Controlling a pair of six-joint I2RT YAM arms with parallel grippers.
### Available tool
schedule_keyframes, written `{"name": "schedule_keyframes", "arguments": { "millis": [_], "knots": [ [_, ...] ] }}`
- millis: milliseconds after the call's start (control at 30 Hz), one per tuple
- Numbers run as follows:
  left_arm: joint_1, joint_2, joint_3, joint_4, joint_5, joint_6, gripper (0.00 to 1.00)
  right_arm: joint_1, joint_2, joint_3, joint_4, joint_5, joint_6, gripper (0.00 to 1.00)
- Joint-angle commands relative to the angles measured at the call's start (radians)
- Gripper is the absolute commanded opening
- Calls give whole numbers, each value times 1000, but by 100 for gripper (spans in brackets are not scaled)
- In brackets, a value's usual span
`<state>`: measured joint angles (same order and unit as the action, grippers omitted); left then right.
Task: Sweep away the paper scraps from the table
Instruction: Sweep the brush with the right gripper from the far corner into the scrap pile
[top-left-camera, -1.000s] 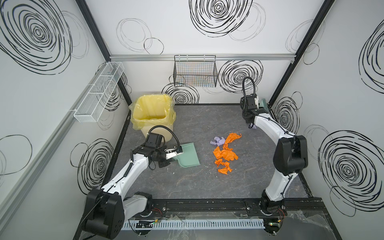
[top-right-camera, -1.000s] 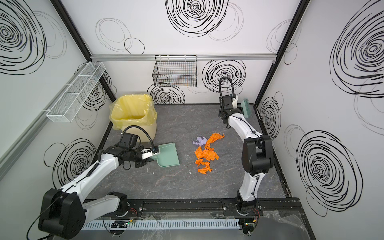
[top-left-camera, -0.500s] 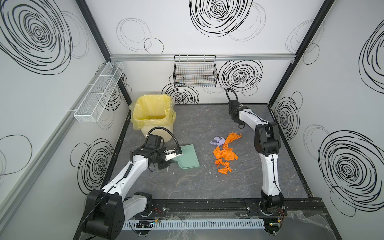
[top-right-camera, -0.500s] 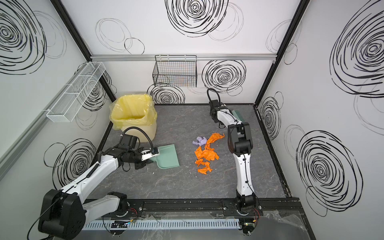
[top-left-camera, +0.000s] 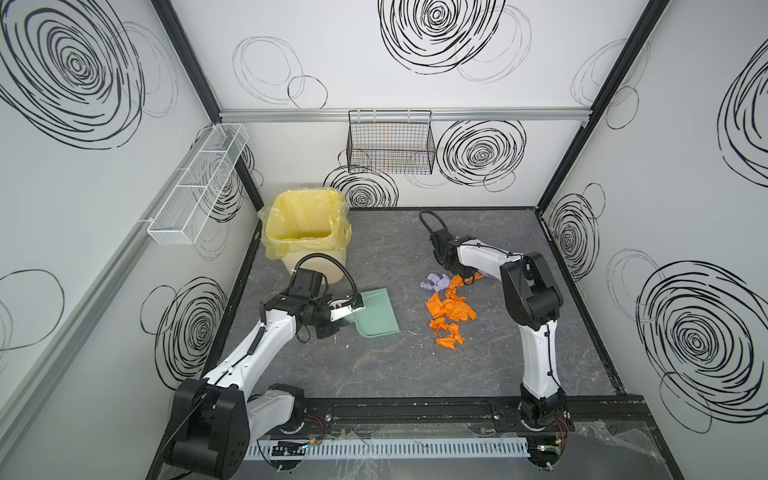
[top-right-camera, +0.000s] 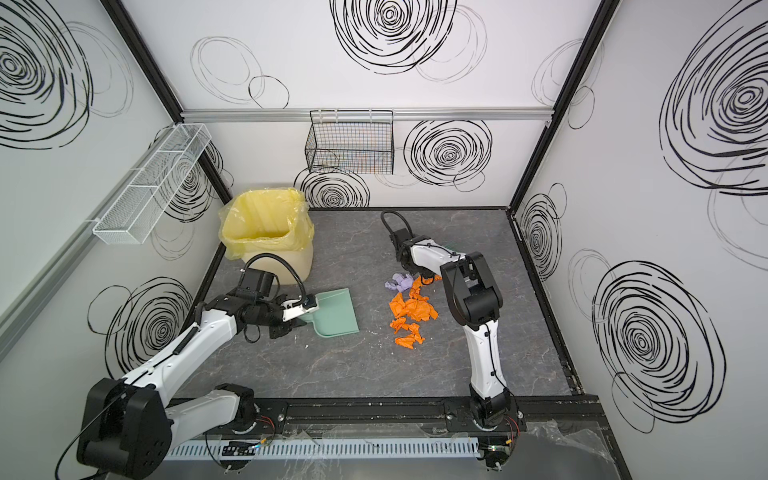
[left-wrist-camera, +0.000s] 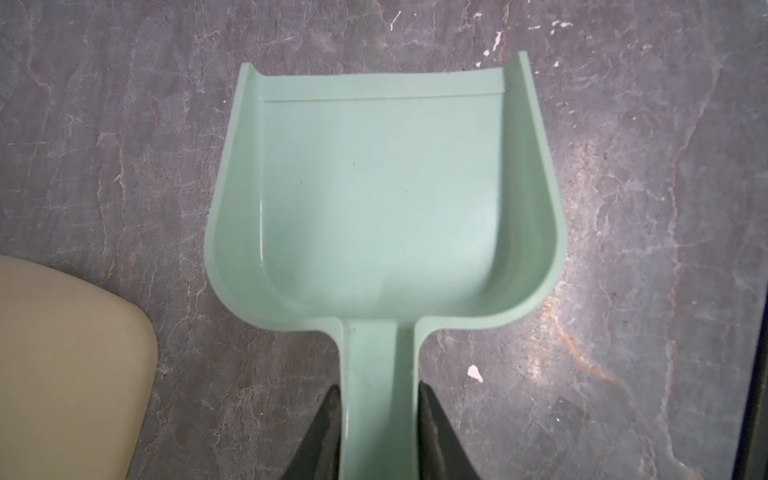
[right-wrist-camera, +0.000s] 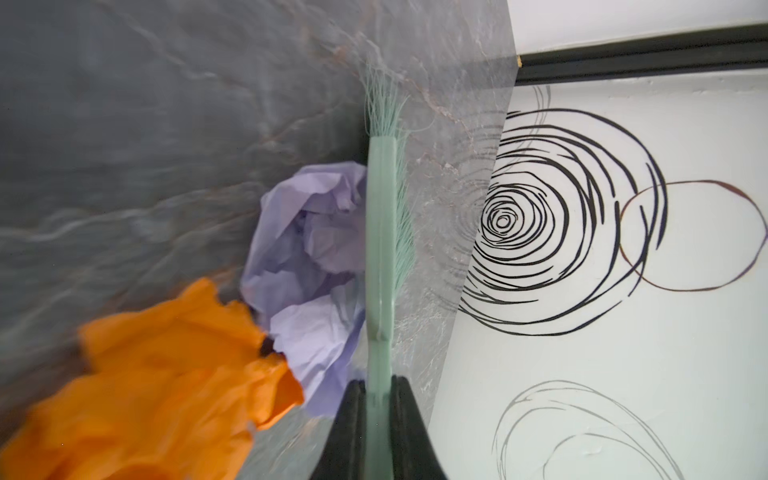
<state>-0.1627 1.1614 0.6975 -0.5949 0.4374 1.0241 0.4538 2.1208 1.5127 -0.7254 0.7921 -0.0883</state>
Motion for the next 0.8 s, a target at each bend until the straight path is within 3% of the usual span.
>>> {"name": "schedule_keyframes", "arguments": {
  "millis": [0, 333, 567, 767],
  "knots": [
    [-1, 10, 2, 24, 28, 5, 0, 61, -60, -49, -81, -67, 41, 0],
    [-48, 28, -3, 55, 3, -30, 0, 234, -177, -76, -261, -103, 202, 0],
    [-70, 95, 44, 75, -36, -20, 0, 178, -268, -73, -352, -70, 365, 0],
    [-96, 155, 90, 43, -45, -27, 0, 128, -340, -152, -341, -98, 406, 0]
  ]
}}
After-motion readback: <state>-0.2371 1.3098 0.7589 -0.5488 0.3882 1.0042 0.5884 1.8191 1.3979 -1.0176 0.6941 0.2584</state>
